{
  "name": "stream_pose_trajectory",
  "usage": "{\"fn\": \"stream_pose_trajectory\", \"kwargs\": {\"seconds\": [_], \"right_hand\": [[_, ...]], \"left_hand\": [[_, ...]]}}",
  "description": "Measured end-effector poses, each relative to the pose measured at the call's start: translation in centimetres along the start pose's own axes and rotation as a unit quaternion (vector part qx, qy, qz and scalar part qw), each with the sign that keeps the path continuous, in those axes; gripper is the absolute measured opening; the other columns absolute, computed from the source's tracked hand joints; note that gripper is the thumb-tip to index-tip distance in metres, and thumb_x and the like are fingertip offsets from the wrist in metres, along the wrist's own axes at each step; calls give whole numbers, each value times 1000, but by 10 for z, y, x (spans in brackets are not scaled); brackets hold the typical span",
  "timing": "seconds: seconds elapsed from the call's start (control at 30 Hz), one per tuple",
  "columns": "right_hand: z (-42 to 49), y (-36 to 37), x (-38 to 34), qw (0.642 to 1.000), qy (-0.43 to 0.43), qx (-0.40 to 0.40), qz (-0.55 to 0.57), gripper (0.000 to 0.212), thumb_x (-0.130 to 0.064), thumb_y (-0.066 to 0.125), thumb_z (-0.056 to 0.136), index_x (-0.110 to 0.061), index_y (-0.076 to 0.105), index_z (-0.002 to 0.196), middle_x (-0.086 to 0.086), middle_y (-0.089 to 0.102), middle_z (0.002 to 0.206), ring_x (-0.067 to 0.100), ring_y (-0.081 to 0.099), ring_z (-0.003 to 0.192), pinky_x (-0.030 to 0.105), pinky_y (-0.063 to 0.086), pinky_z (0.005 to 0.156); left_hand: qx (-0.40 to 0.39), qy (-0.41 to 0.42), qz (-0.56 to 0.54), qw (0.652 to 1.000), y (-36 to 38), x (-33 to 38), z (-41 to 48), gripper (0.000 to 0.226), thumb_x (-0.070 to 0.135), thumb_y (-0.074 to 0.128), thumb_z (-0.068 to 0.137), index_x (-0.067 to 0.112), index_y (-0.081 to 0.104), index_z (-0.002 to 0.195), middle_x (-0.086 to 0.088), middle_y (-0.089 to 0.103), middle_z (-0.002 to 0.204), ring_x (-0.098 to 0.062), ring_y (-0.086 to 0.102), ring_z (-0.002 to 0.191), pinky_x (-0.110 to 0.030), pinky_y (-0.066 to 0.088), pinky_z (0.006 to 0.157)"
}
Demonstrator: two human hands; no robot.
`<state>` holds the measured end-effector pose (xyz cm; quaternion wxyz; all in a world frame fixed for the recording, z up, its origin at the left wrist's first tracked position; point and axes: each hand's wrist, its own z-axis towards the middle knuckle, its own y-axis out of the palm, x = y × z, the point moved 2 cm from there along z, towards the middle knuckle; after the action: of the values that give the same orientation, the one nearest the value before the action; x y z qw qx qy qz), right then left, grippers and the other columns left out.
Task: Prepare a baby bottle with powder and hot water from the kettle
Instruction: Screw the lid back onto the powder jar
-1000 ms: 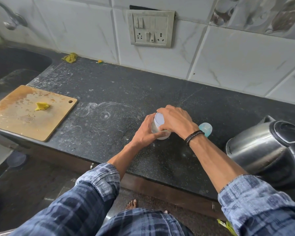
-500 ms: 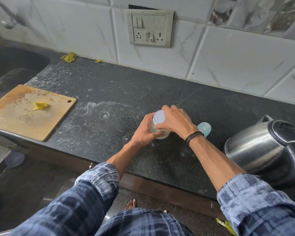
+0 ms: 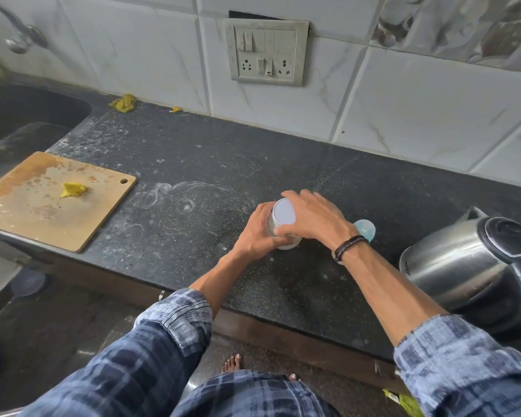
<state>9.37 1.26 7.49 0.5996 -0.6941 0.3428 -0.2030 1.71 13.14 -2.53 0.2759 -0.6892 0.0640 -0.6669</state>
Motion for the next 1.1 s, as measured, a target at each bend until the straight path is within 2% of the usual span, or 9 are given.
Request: {"fn": "stream_pose_trajectory", "kwargs": {"seconds": [0.1, 0.27, 0.4, 0.53, 0.73, 0.8, 0.93, 1.0, 1.1], "right_hand": [[1, -5, 10, 997, -73, -36, -10, 84, -47, 79, 81, -39, 38, 154, 4, 50, 134, 29, 52, 121, 40, 46, 91], [1, -6, 12, 996, -85, 0, -6, 76, -54, 76, 83, -39, 47, 151, 4, 52, 120, 27, 55, 110, 35, 42, 83], [-2, 4, 12, 998, -59, 34, 12, 76, -54, 75, 84, -34, 48, 153, 9, 52, 118, 31, 58, 110, 38, 47, 85], [-4, 13, 7, 997, -23, 71, 30, 76, -53, 78, 83, -26, 52, 150, 13, 53, 119, 34, 58, 111, 40, 49, 90], [-9, 29, -4, 991, 30, 132, 20, 79, -60, 74, 86, -17, 50, 147, 17, 52, 125, 35, 56, 114, 41, 51, 91], [-7, 26, -1, 992, 7, 124, 8, 81, -66, 72, 85, -17, 49, 145, 15, 50, 124, 34, 56, 114, 42, 51, 90], [2, 14, 17, 993, -97, 57, -44, 86, -79, 62, 82, -27, 42, 147, 8, 46, 124, 32, 57, 111, 45, 52, 83], [7, 12, 21, 986, -132, 34, -94, 88, -83, 58, 83, -27, 37, 148, 8, 47, 124, 31, 58, 105, 44, 51, 79], [12, 14, 20, 977, -150, 38, -150, 85, -85, 45, 88, -23, 35, 145, 10, 53, 118, 33, 63, 94, 42, 47, 73]], "left_hand": [[-13, 6, 18, 1000, -2, 1, 5, 102, 63, 75, 54, 20, 48, 142, -1, 46, 134, -16, 45, 125, -30, 39, 108], [-28, 10, -23, 999, 3, -2, 6, 74, 36, 89, 65, 54, 43, 120, 22, 58, 117, 8, 56, 106, -9, 43, 85], [-12, 20, -16, 1000, 6, 2, 4, 77, 47, 86, 62, 72, 35, 114, 33, 57, 115, 5, 56, 105, -10, 43, 85], [7, 23, -2, 1000, 11, -5, 7, 87, 49, 87, 60, 44, 38, 132, 15, 57, 125, -7, 56, 113, -31, 49, 97], [10, 47, 26, 998, 12, -13, 9, 100, 39, 93, 64, 15, 43, 147, 0, 52, 143, -17, 52, 129, -39, 44, 108], [8, 52, 31, 998, 12, -10, 9, 98, 44, 91, 64, 19, 43, 146, 2, 52, 142, -17, 52, 128, -37, 44, 107], [13, 58, 27, 998, 8, -3, 7, 81, 53, 84, 62, 45, 40, 129, 40, 48, 121, 8, 51, 111, -18, 46, 93], [16, 61, 32, 997, 7, -1, 4, 83, 55, 84, 62, 44, 38, 131, 41, 47, 120, 14, 48, 110, -9, 41, 89], [16, 52, 23, 998, 8, -1, 6, 81, 46, 88, 62, 45, 40, 128, 30, 51, 117, 6, 52, 107, -24, 48, 90]]}}
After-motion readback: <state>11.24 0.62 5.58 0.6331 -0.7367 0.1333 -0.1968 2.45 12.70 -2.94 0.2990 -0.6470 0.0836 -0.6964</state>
